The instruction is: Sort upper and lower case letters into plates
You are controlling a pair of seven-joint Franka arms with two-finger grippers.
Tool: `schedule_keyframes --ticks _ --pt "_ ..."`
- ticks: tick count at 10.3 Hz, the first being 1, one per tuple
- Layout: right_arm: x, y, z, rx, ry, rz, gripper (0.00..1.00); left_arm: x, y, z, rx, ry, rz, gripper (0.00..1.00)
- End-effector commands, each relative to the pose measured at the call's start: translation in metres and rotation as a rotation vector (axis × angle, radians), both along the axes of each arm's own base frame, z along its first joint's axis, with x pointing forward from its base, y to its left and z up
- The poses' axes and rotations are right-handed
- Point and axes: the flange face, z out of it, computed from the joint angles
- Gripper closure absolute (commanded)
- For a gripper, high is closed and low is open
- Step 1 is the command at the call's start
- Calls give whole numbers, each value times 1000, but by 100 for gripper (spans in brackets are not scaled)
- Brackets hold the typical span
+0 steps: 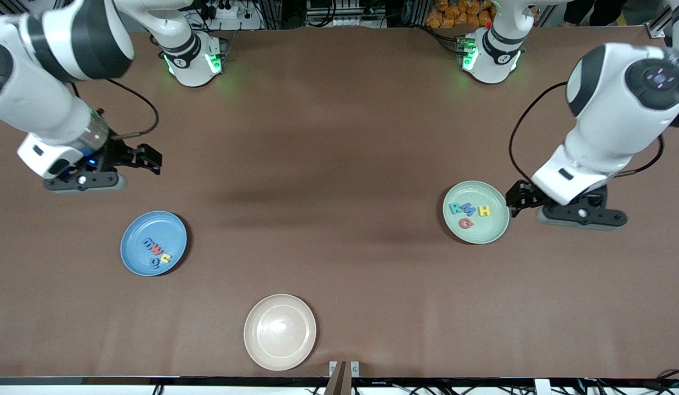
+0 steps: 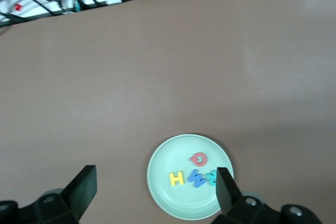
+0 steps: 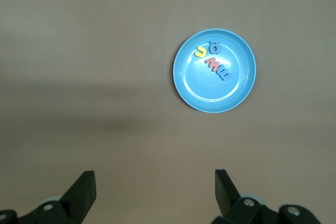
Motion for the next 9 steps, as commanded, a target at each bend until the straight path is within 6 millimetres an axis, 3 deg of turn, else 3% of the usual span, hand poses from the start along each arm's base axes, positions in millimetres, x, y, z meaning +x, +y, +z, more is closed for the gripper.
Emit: schedule_keyframes --ticks 1,6,9 --pt "2 -4 59 96 -3 23 0 -24 16 32 -68 33 15 0" --pt "-7 -19 99 -8 -41 44 0 -69 80 79 -181 144 152 0" --pt "-29 -32 120 -10 -33 21 0 -87 85 94 -153 169 120 0"
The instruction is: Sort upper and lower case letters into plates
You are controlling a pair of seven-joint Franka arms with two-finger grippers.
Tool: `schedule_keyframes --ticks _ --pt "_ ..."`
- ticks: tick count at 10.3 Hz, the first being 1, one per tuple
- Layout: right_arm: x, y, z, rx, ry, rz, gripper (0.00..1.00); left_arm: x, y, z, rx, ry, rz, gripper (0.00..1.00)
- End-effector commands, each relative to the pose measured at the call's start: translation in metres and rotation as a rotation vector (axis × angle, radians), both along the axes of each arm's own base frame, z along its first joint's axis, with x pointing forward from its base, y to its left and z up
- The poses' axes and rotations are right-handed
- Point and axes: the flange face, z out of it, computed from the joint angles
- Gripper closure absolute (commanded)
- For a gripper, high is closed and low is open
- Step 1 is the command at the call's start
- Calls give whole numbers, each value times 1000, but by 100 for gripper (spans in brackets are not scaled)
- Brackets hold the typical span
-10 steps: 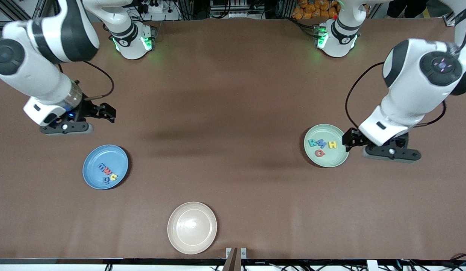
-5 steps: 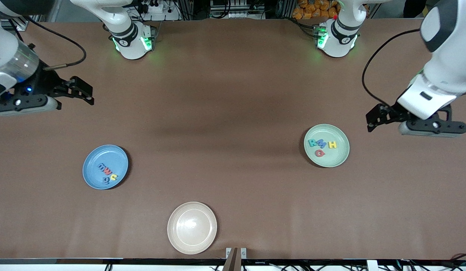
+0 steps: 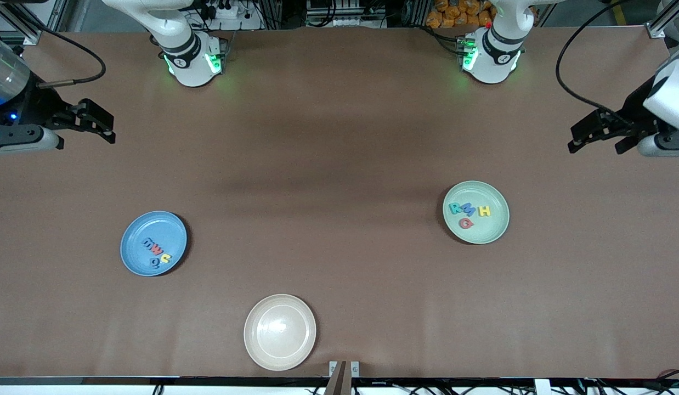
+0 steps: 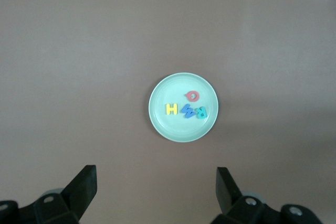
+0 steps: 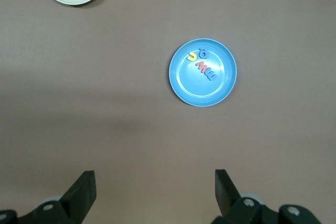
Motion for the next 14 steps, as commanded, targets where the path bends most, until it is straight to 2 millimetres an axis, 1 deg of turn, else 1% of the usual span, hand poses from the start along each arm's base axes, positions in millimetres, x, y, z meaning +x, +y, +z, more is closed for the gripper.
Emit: schedule_keyframes --ticks 1,2,3,4,6,8,9,10,11,14 --pt "-18 -8 21 -9 -16 -14 0 -13 -1 6 -6 0 -43 0" --pt "-15 -8 21 -5 -25 -14 0 -13 -1 7 12 -1 -49 0" --pt "-12 -9 21 -1 -44 -16 0 -14 -5 7 72 -5 -67 0" --pt "-10 -9 19 2 -47 -16 0 -13 -4 8 100 -10 -73 0" --pt "-7 -9 17 3 -61 -15 0 -12 -5 9 103 -13 -77 0" --pt "-5 -9 11 4 -65 -17 0 -17 -3 -3 104 57 -103 0" --pt "-4 -9 12 4 -67 -17 0 -16 -2 -5 104 64 -115 0" --pt "-4 -9 11 4 -68 -15 0 -16 -4 -6 103 65 -122 0" --pt "-4 -9 8 3 -62 -16 0 -17 -11 -6 101 64 -131 0" --pt "-5 -9 7 3 -61 -16 0 -14 -4 -8 104 69 -124 0"
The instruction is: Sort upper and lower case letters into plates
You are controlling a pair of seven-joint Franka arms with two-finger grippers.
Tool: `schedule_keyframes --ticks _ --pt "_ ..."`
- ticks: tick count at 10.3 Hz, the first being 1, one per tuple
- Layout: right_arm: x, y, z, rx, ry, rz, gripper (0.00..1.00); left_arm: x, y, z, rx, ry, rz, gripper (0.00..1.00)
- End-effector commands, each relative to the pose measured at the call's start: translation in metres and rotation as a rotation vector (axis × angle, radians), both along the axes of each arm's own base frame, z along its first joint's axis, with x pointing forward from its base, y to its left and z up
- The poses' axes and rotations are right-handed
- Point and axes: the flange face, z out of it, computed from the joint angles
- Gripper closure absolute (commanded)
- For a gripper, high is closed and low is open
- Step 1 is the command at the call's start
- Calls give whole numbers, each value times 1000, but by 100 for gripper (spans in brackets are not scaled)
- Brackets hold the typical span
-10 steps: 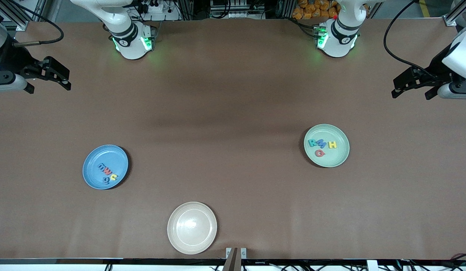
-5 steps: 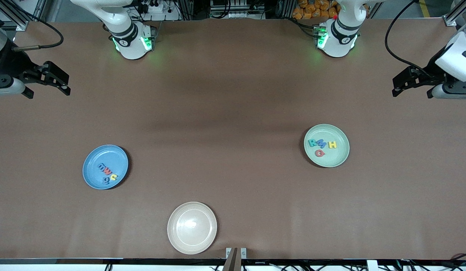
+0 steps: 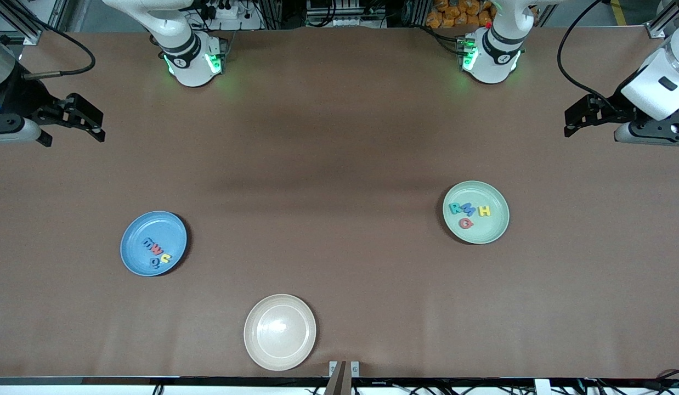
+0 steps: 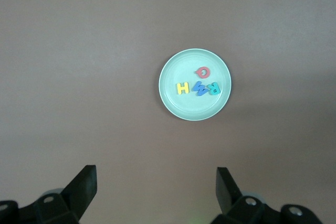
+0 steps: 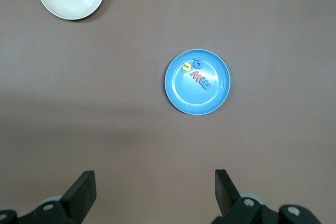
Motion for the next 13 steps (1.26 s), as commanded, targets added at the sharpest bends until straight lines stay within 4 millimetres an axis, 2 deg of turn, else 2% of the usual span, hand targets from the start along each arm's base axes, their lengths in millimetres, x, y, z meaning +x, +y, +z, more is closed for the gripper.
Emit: schedule_keyframes --ticks 1,2,5,6,13 --pt "-3 -2 1 0 -6 -3 0 -1 5 1 39 4 -18 0" --pt "-3 -2 1 0 -6 -3 0 -1 -1 1 40 4 -29 0" --pt "-3 -2 1 0 -5 -3 0 12 0 -10 42 22 -28 0" --pt "-3 -2 1 0 -5 -3 0 13 1 -2 41 18 -26 0" --pt "-5 -2 0 -1 4 -7 0 14 3 3 41 12 -23 0"
